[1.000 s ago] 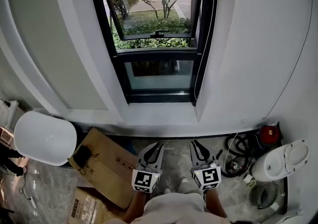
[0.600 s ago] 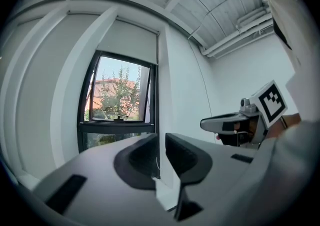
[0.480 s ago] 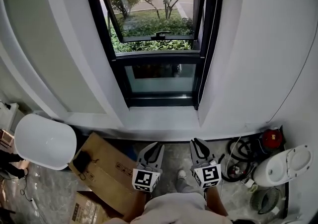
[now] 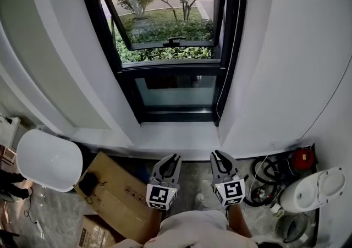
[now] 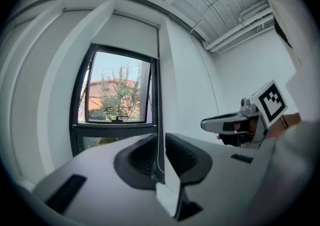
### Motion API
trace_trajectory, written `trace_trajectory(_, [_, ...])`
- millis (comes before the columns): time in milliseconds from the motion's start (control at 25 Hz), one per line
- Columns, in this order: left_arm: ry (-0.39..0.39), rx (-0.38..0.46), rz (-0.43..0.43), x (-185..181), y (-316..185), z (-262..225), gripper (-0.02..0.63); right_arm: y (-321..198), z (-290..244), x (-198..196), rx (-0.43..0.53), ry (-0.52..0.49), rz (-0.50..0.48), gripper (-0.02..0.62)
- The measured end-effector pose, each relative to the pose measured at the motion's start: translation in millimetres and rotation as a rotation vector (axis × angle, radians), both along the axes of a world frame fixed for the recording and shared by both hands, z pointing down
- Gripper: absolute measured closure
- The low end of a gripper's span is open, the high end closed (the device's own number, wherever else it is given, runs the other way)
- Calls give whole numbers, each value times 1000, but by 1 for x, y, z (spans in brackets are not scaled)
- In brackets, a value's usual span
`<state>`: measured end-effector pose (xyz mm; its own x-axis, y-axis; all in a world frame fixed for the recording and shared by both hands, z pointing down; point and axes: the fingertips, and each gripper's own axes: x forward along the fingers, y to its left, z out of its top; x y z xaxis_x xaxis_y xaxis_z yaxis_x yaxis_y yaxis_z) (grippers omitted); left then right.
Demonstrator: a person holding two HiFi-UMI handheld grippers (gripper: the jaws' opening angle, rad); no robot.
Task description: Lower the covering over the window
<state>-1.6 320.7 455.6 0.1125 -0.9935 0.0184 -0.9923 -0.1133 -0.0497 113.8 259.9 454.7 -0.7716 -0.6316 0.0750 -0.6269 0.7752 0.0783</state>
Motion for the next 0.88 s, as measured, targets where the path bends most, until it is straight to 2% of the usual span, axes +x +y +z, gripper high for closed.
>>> trace_trajectory(880, [-26, -13, -76, 3, -131, -6, 541, -143, 3, -6, -20, -16, -72, 545])
